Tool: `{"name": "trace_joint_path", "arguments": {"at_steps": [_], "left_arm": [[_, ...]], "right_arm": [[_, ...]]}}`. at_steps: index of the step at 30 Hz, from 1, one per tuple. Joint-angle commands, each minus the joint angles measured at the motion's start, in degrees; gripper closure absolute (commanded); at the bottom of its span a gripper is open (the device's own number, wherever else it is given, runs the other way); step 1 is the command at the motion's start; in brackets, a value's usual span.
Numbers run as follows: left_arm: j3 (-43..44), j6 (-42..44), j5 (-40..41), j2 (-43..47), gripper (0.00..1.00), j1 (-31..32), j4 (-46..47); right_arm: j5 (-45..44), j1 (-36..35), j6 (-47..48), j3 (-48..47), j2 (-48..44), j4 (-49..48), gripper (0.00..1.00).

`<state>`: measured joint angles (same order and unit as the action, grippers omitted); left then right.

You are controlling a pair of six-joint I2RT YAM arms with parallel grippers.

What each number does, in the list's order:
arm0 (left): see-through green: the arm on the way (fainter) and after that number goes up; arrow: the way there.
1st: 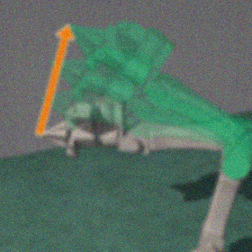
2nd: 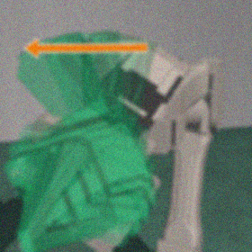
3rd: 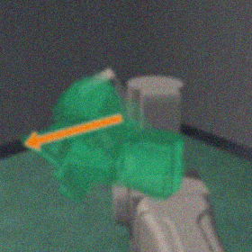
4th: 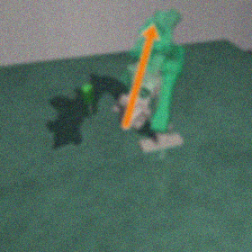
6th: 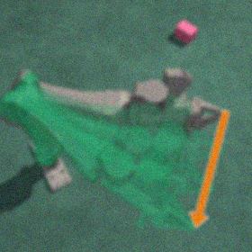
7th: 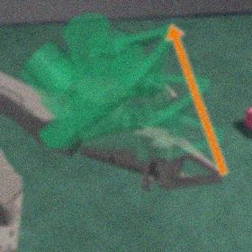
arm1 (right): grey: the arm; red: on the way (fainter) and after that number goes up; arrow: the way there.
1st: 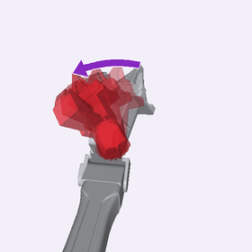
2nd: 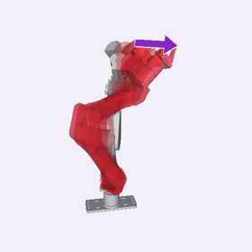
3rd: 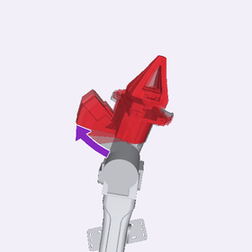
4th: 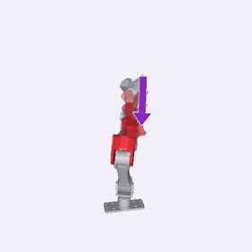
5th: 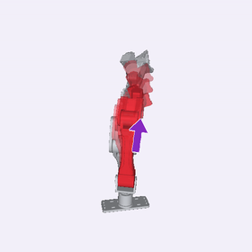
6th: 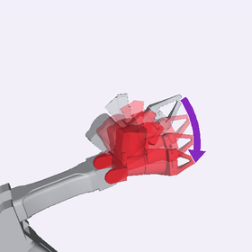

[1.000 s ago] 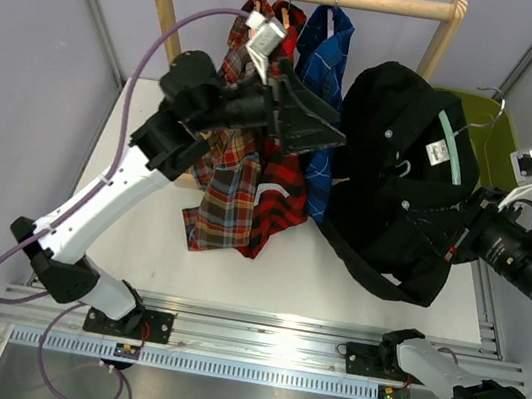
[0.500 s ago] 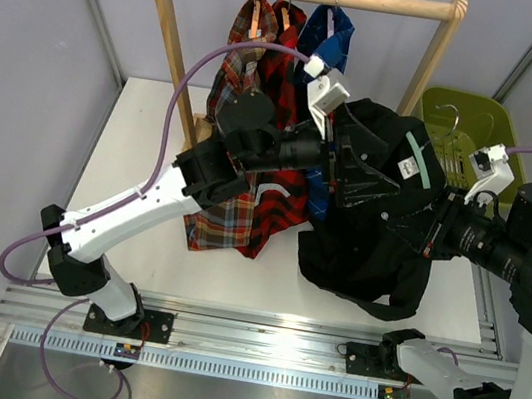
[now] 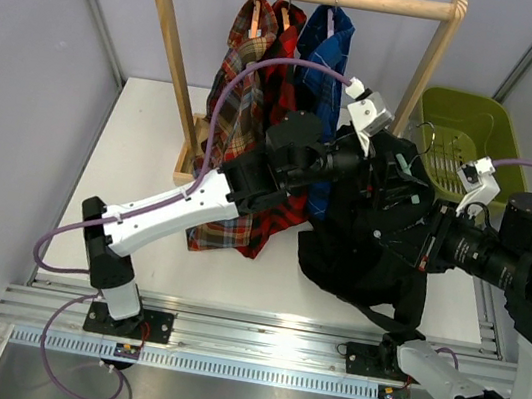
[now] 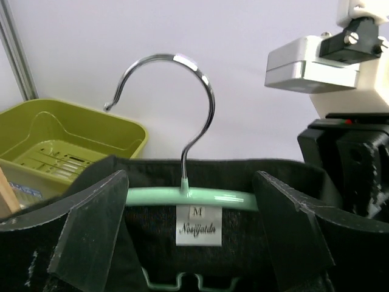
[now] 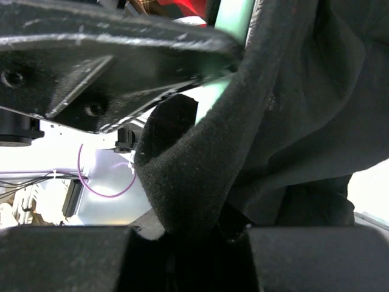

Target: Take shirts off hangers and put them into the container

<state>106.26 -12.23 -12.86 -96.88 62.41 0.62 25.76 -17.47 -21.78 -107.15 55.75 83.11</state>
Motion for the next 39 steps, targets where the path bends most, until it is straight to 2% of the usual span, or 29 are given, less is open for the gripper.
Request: {"name": "trace_joint_path", "arguments": {"at_steps": [1, 4, 7, 8, 11, 12, 16, 17, 18, 19, 21, 22, 26, 32, 39], "left_arm": [[4.4, 3.1, 3.3, -2.0, 0.14, 0.9, 2.0], [5.9, 3.7, 3.5, -3.0, 0.16, 1.6, 1.8], [6.9, 4.1, 3.7, -3.7, 0.27, 2.1, 1.8], [7.3, 4.3, 3.7, -3.8, 0.46, 2.3, 1.6], [8.4, 4.8, 4.9, -4.3, 0.82, 2.4, 0.0], [8.3, 4.8, 5.8, -3.9, 1.0, 2.5, -0.2], [7.8, 6.0, 7.9, -2.7, 1.0, 2.8, -2.0], [7.7, 7.7, 8.7, -2.4, 1.0, 3.2, -3.1], [7.6, 8.9, 11.4, -1.9, 1.0, 3.2, -3.7], [7.6, 10.3, 12.6, -1.4, 1.0, 3.3, -4.4], [7.7, 14.9, 19.4, -0.2, 1.0, 3.2, -5.5], [8.0, 16.6, 21.4, -0.1, 1.0, 3.2, -5.6], [13.0, 20.0, 25.1, -2.3, 1.0, 0.3, -9.5], [21.6, 18.1, 24.3, -6.0, 1.0, -3.3, -13.9], [31.3, 19.7, 24.3, -8.4, 1.0, -5.7, -16.7]], "right_arm": [[6.2, -0.5, 1.1, -1.0, -1.4, 4.3, 1.0], [6.6, -0.4, 1.1, -0.2, -2.0, 4.3, 1.0], [6.6, -0.4, 1.1, 0.9, -2.7, 4.2, 1.0], [6.6, -0.4, 1.2, 1.1, -2.8, 4.1, 1.0], [6.2, -0.4, 1.1, 0.5, -2.8, 3.8, 1.0], [5.9, -0.4, 1.0, 0.3, -2.8, 3.7, 1.0], [1.9, -0.4, 0.3, -1.3, -2.7, 3.8, 1.0], [0.4, -0.4, 0.2, -1.9, -2.1, 4.7, 0.96], [-1.9, -0.4, 0.2, -3.2, -1.9, 5.3, 0.65], [-2.9, -0.5, 0.2, -3.8, -1.8, 5.8, 0.56], [-3.9, -0.5, 0.1, -4.4, -1.7, 6.4, 0.47], [-4.3, -0.4, 0.0, -4.3, -1.7, 6.5, 0.36], [-4.9, -0.4, -0.3, -3.8, -2.4, 6.9, 0.28], [-7.1, -0.5, -0.3, -4.2, -3.1, 9.0, 0.26], [-6.9, -0.4, 0.0, -2.0, -4.0, 8.0, 0.27]]}}
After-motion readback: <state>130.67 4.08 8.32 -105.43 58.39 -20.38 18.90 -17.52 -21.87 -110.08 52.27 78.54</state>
